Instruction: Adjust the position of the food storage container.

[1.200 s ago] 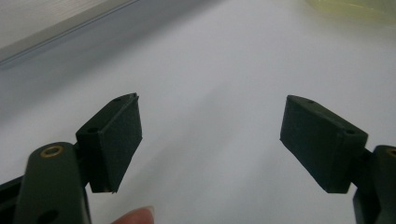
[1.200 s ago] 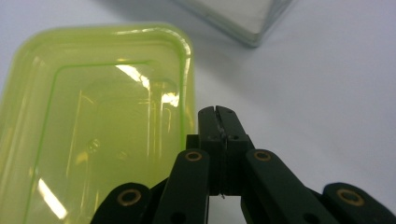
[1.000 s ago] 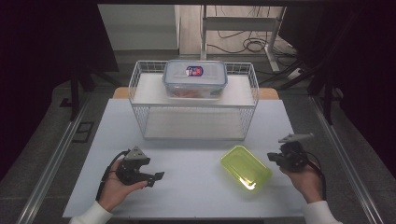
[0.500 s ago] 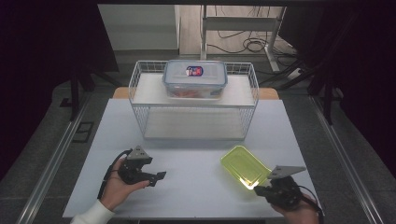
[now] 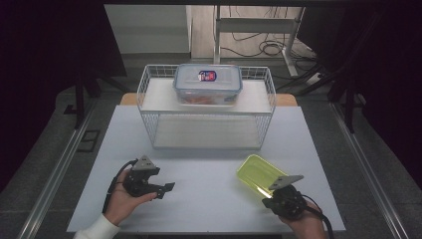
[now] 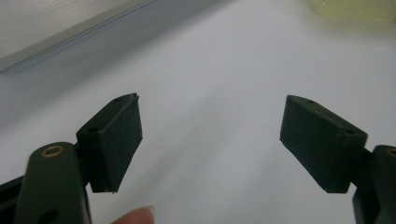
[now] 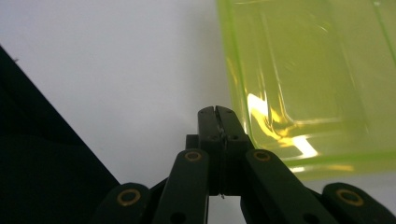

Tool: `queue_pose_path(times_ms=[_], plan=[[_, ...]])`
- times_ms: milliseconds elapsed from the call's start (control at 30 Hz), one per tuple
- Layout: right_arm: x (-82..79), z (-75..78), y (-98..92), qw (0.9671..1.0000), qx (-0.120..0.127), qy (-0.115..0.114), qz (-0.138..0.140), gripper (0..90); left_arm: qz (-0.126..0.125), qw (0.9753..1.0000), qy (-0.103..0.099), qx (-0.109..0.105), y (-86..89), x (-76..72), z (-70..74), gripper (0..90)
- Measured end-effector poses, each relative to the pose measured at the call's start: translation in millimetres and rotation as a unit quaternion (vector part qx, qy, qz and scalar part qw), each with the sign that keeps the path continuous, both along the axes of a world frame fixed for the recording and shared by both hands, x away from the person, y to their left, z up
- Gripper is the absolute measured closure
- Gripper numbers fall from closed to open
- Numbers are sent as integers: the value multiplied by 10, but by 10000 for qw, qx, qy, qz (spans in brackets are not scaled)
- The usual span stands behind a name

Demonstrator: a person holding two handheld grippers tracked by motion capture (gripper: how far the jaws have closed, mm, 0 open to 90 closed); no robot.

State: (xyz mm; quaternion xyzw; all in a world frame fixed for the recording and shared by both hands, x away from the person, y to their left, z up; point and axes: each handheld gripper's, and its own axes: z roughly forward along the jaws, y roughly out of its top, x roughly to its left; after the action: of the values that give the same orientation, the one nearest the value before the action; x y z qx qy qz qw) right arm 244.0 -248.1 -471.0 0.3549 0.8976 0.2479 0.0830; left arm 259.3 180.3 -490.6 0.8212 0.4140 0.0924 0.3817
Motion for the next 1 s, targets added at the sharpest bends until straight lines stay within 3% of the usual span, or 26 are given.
queue_pose_path(times_ms=[167, 200, 467, 533, 667, 733, 800, 900, 1000], plan=[[40, 14, -182, 9996, -49, -58, -273, 894, 20, 10000, -12, 2, 11, -4, 5, 204], [80, 24, -282, 9989, -80, -110, -446, 894, 18, 10000, -7, 9, 7, -1, 3, 204], [157, 19, -489, 9974, -6, -140, -711, 894, 17, 10000, 20, 26, -4, 15, -10, 203], [125, 85, -512, 9972, 159, -198, -698, 894, 22, 10000, 9, 24, -3, 13, -3, 203], [139, 236, -542, 9954, 210, -433, -826, 894, 29, 10000, -1, 5, 0, 18, 2, 202], [242, 361, -601, 9916, 217, -659, -1089, 894, 40, 10000, 24, -29, 1, 28, 2, 202], [370, 395, -656, 9885, 158, -695, -1337, 894, 47, 10000, 16, -52, 3, 32, 6, 200], [598, 330, -734, 9811, 18, -668, -1815, 894, 74, 9999, 18, -93, 14, 36, 17, 197], [761, 205, -768, 9758, -117, -626, -2090, 894, 95, 9999, 23, -102, 25, 42, 19, 196]])
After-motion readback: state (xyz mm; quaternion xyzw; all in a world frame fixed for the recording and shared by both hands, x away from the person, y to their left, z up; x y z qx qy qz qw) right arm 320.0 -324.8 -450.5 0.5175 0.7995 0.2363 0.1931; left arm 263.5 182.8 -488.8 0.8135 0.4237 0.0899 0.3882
